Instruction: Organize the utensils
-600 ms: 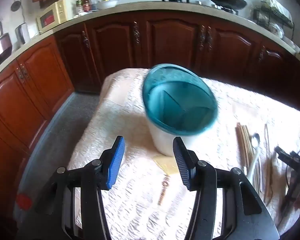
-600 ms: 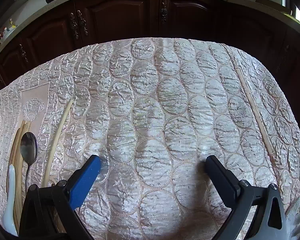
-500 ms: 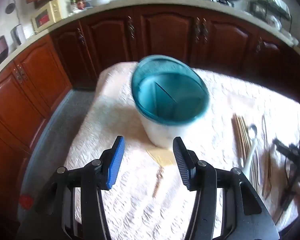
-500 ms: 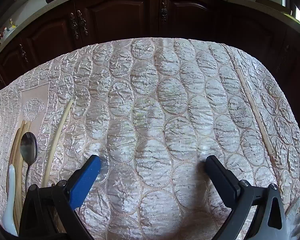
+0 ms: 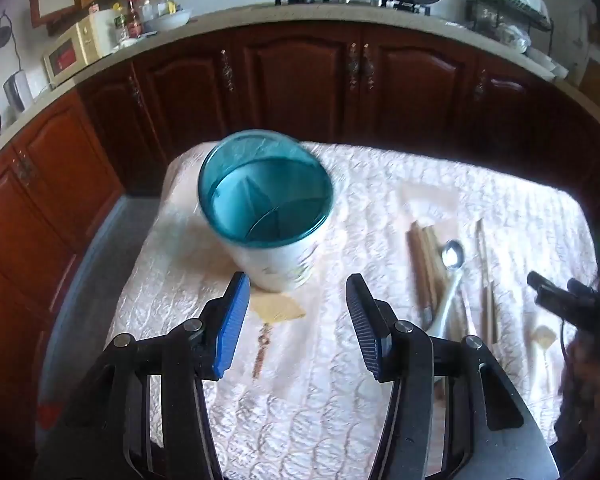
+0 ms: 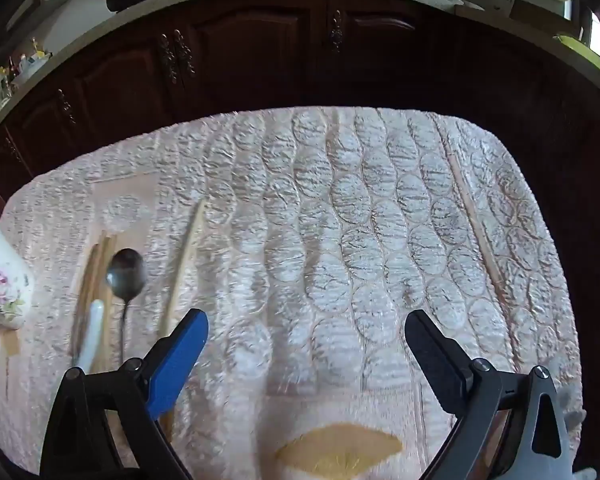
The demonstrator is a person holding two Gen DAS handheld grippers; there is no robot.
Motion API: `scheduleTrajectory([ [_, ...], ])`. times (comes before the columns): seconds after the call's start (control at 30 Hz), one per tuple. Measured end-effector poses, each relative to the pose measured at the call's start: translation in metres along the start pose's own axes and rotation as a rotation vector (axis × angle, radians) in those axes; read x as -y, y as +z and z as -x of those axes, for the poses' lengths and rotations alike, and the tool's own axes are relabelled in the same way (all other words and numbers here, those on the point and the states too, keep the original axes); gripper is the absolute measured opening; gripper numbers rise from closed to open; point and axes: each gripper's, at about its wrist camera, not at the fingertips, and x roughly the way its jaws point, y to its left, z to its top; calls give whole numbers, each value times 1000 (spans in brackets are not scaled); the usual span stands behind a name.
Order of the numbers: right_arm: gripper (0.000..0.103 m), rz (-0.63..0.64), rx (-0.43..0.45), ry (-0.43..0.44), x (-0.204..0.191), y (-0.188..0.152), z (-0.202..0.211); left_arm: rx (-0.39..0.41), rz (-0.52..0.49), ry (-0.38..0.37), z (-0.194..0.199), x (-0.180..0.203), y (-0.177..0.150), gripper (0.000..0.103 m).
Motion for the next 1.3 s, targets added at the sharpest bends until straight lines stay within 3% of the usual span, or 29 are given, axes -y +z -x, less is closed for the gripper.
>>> scheduleTrajectory([
  [0.2, 98, -16, 71, 105, -24, 3, 88, 54, -9, -36, 22, 12, 12, 50],
  [0.47, 98, 34, 194, 99, -50, 15, 149, 126, -9, -73, 53, 22, 25, 50],
  [0.7, 98, 44, 236, 98, -59, 19, 164, 147, -21, -90, 62, 27, 27, 50],
  [1.3, 98, 53, 245, 120, -62, 21, 167, 152, -26, -82, 60, 32, 26, 50],
])
